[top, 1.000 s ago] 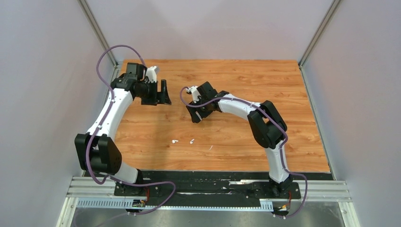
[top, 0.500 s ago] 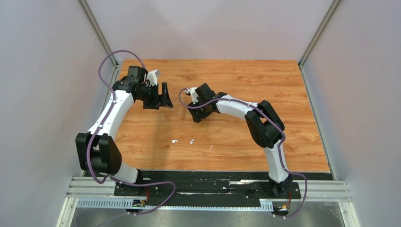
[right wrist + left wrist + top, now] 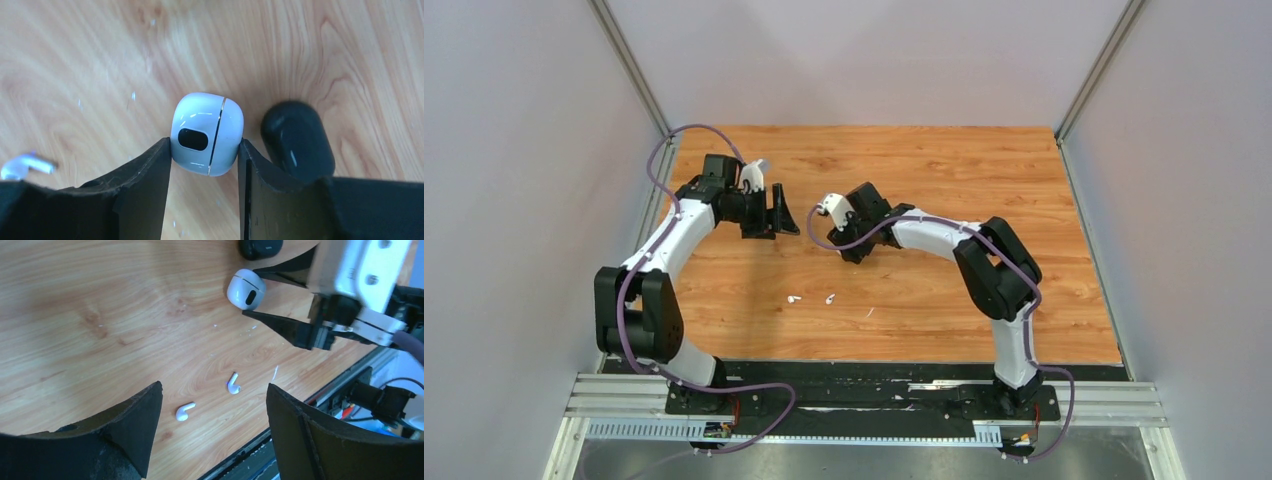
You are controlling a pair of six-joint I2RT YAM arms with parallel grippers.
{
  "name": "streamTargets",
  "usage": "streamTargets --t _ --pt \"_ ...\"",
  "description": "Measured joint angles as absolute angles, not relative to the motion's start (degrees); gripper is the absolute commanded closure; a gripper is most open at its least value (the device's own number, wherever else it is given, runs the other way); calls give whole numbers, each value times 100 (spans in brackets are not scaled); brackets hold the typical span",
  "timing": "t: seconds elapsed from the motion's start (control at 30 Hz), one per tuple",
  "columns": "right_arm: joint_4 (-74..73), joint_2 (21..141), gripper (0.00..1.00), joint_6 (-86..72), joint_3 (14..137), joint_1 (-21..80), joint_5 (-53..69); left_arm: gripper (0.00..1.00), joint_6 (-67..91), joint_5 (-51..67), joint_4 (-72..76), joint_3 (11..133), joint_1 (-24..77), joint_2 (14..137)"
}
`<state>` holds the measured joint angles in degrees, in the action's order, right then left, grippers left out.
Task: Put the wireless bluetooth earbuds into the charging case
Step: Pick up the charging case at the center of the board.
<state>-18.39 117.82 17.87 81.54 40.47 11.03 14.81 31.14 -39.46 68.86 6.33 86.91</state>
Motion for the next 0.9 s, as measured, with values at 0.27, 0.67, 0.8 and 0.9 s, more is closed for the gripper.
streamTargets --t 0.27,0.67,0.8,0.9 --pt "-1308 9889 100 2818 6785 3673 1846 21 1658 4359 -2329 6178 766 8816" --pt "217 8527 100 3791 6071 3990 2104 29 1824 4873 -539 5898 1680 8239" --pt "255 8527 100 3962 6007 4012 2062 33 1925 4958 -375 5922 1743 8252" --pt "287 8527 100 4023 5994 4056 2023 33 1970 4967 -307 5977 1767 8307"
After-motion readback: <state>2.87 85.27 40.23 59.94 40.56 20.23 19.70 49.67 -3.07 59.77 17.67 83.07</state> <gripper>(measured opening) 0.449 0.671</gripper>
